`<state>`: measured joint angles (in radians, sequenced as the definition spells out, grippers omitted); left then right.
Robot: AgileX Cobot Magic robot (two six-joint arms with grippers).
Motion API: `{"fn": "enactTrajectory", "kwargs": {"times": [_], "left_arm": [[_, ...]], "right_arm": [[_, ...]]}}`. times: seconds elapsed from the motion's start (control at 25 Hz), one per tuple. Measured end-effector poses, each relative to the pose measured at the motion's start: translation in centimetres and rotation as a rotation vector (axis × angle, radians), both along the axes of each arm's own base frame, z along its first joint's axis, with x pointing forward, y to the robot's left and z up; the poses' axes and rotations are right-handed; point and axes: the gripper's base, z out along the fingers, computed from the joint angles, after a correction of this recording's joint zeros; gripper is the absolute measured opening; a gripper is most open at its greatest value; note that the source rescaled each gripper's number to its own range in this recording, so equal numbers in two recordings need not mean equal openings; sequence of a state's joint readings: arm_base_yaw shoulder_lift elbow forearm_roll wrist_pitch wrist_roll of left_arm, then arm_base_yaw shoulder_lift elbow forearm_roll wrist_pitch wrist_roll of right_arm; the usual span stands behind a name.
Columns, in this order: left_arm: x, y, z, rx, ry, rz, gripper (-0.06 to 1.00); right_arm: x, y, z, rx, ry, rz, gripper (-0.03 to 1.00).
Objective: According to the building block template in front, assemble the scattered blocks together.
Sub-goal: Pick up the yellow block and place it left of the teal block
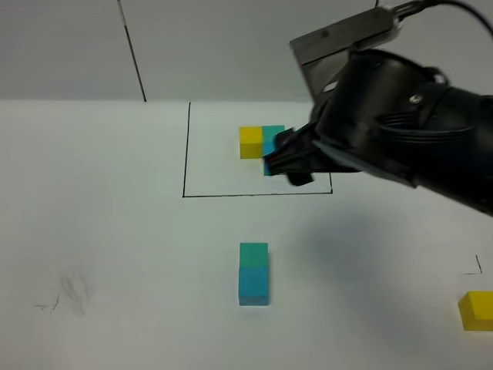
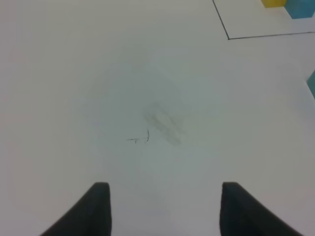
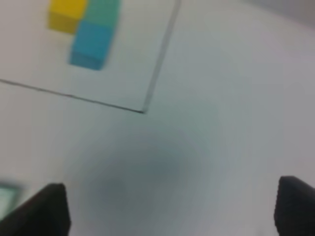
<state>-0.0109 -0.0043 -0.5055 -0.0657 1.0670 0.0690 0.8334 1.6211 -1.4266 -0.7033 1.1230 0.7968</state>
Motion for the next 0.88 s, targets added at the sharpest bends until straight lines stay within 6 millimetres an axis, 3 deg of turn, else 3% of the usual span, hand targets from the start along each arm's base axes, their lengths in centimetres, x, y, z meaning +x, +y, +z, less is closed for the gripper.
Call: {"fn": "enactTrajectory", "kwargs": {"times": [0.16,0.32,0.64,0.88], "left_arm": [[0.0,0.0,0.0,0.000,0.000,0.000,0.29],[0.0,0.0,0.0,0.000,0.000,0.000,0.29],[0.0,0.0,0.0,0.000,0.000,0.000,0.29],[0.0,0.0,0.0,0.000,0.000,0.000,0.29]], "right_arm": [[0.3,-4.1,2.5,-0.099,-0.024,-0.053,0.69],[0.0,-6.8,4.1,-0.116,-0.003,-0.031,0.57],[-1.9,-15.3,7.9,0.106,-0.006,-0.229,0.36],[-3.2,-19.2,8.4,0.111,-0.021,-0.335,0.31]]}}
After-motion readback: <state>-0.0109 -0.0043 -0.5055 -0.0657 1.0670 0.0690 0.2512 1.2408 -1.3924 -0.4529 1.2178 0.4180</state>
